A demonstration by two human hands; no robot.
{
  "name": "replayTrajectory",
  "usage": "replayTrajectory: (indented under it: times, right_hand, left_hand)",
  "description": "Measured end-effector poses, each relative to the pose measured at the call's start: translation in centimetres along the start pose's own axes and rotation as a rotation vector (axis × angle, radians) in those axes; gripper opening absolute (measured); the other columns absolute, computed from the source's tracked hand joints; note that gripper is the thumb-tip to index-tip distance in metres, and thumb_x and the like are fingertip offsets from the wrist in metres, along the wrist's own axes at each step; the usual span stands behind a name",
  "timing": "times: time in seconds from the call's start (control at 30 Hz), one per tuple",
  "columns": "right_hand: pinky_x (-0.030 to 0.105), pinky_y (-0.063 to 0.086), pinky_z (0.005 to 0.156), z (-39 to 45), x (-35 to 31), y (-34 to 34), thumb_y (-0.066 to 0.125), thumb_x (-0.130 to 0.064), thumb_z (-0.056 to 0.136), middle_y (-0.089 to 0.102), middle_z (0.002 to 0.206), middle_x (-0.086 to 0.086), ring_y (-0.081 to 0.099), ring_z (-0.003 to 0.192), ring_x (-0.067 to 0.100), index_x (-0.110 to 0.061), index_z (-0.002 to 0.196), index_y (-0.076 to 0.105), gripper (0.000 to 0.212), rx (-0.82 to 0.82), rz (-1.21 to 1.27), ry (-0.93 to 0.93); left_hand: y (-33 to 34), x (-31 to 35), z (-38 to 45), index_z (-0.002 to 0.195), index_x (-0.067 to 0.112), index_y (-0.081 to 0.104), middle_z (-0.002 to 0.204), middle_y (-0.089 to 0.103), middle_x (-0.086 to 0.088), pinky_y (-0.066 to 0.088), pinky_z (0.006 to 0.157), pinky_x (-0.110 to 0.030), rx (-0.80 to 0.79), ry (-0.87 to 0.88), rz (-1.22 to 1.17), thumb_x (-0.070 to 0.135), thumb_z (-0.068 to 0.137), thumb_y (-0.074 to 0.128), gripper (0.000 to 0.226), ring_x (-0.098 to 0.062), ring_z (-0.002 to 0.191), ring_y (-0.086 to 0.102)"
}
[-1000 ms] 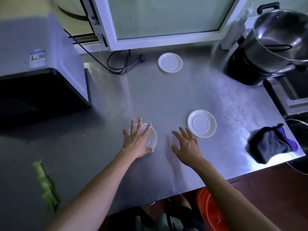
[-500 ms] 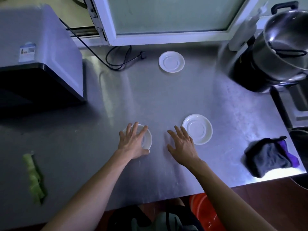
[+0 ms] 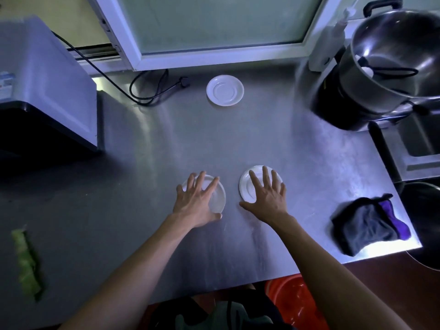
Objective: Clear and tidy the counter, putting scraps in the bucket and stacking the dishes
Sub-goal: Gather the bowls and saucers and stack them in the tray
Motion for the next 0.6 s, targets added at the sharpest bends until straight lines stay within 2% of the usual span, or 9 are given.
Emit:
replayTrajectory:
  times: [0.17,0.3,0.6]
  right_hand:
    - [0.061,0.008,0.118,1.8,1.4,0.4,0.063,-0.079,0.072,-0.013,0.167,0.006,-0.012,0.152,0.037,-0.035,0.157,0.001,0.114,-0.04,-0.016,-0.012]
    - [0.063,0.007,0.118,2.7,1.7,1.0,0.063,-0.079,0.072,-0.016,0.166,0.006,-0.015,0.151,0.038,-0.035,0.157,-0.003,0.116,-0.083,-0.01,-0.039]
    - [0.062,0.019,0.114,3.4,0.6,1.1,0.067,-0.08,0.064,-0.01,0.165,0.006,-0.005,0.149,0.043,-0.036,0.155,0.001,0.121,-0.064,-0.094,-0.13]
  left_hand:
    - [-0.4,1.0,0.4,0.149,0.043,0.003,0.159,0.0,-0.002,0.029,0.107,-0.059,0.001,-0.027,0.017,0.08,0.057,0.064,0.117,-0.03,0.145,0.004]
    - [-1.0,1.4,0.3,0.15,0.042,0.003,0.159,-0.001,-0.002,0.029,0.107,-0.059,-0.007,-0.056,0.024,0.08,0.058,0.064,0.117,-0.03,0.146,0.004]
    - [-1.4,0.7,-1.6,0.15,0.043,0.001,0.161,-0.002,-0.001,0.024,0.109,-0.059,-0.022,-0.174,-0.009,0.079,0.061,0.064,0.115,-0.03,0.147,0.0]
Point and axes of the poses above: each hand's wrist, its own z-axis towards the middle knuckle, its own y-axis out of the palm, x = y × z, the point moved 9 cm from there along z, towards the middle knuckle
